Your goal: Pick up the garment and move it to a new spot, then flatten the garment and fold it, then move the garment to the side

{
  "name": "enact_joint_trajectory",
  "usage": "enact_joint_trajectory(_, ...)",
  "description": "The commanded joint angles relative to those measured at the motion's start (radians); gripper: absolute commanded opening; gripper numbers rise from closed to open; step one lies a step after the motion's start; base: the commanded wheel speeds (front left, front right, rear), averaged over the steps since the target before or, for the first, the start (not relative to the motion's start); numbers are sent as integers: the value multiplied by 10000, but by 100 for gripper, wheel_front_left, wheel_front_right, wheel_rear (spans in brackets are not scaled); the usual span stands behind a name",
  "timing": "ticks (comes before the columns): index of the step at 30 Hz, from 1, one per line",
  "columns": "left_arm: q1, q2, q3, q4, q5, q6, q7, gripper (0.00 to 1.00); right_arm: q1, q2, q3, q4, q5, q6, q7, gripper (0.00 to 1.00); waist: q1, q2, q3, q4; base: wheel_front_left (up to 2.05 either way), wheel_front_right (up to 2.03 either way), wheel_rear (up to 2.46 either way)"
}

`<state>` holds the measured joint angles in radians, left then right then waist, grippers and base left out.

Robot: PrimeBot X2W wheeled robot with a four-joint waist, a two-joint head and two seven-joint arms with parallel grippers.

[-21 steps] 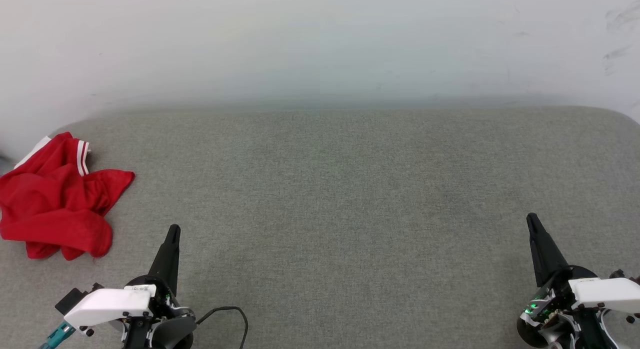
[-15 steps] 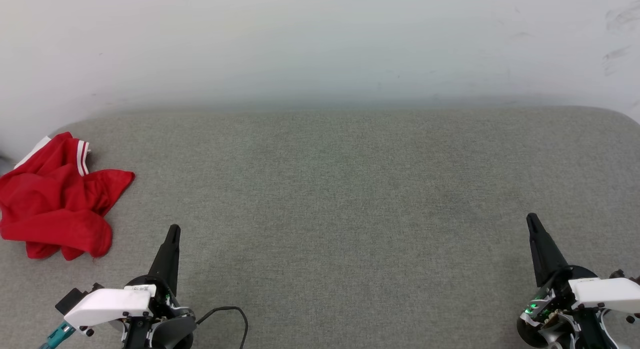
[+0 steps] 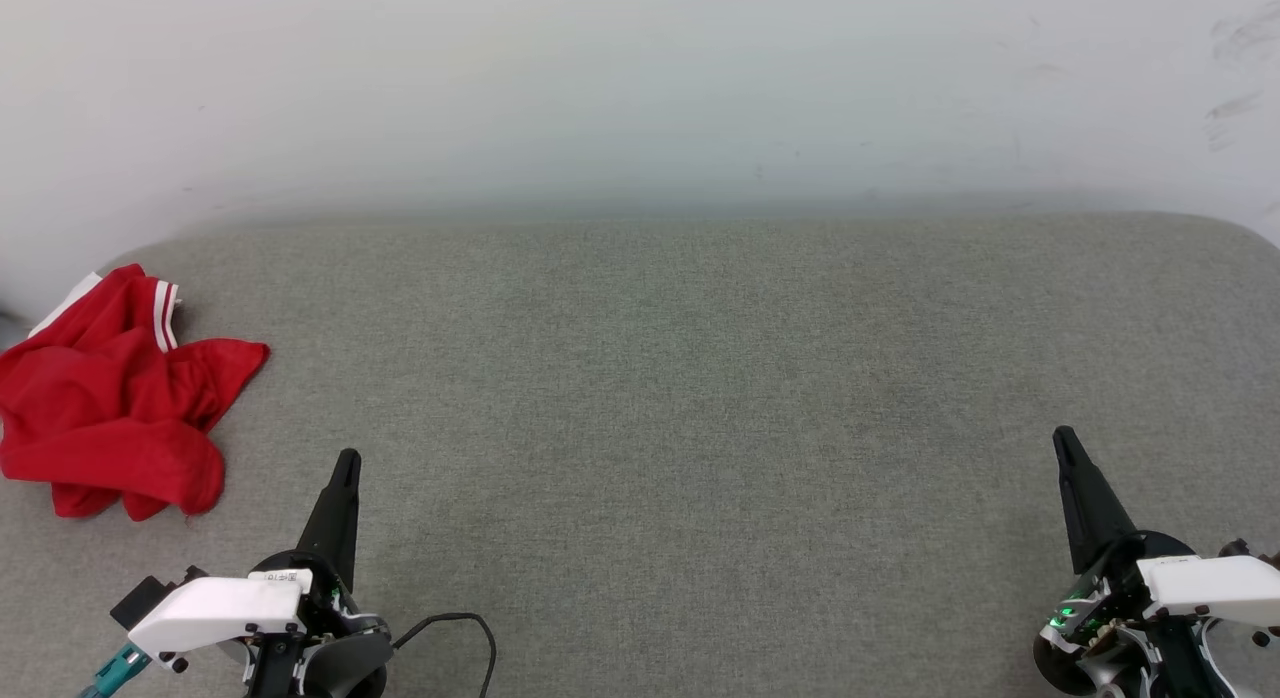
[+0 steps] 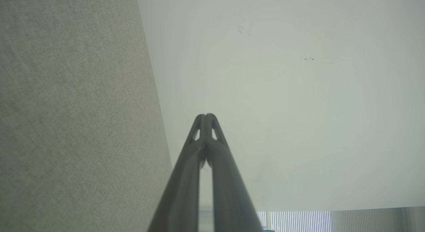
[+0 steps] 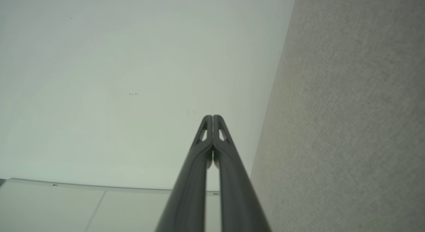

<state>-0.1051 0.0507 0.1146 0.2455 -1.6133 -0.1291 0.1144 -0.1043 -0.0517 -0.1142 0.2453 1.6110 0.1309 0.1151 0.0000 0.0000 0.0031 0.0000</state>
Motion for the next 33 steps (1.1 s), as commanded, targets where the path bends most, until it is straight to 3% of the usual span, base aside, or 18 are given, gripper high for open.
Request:
enact_joint_trajectory(1, -83, -10, 22, 8, 25, -29, 33, 0, -93, 33, 4, 6, 40, -3, 1, 0, 0, 0, 0, 0, 0, 0, 0)
enact_joint_trajectory(14, -83, -10, 16, 8, 22, -29, 31, 0, -93, 33, 4, 6, 40, -3, 1, 0, 0, 0, 0, 0, 0, 0, 0)
enact_joint_trajectory(15, 0, 0, -4, -1, 1, 0, -2, 100, 0, 0, 0, -1, -2, 0, -2, 100, 0, 0, 0, 0, 0, 0, 0)
enact_joint_trajectory(16, 20, -4, -9, 38, 0, 2, -8, 100, 25, 0, 4, 38, -7, 2, -6, 100, 0, 0, 0, 0, 0, 0, 0)
enact_joint_trajectory(17, 76, -13, -18, 114, 1, 4, -14, 0, 87, 2, 11, 117, -8, 0, -10, 0, 0, 0, 0, 0, 0, 0, 0)
enact_joint_trajectory(18, 169, -23, -31, 200, 2, 6, -18, 100, 179, 4, 17, 213, -9, 0, -12, 100, 0, 0, 1, 0, 0, 0, 0)
enact_joint_trajectory(33, 501, -27, -381, 0, 174, 6, -728, 100, 418, 7, 392, 123, -582, 0, -716, 100, 0, 0, 11, 1, 0, 0, 0)
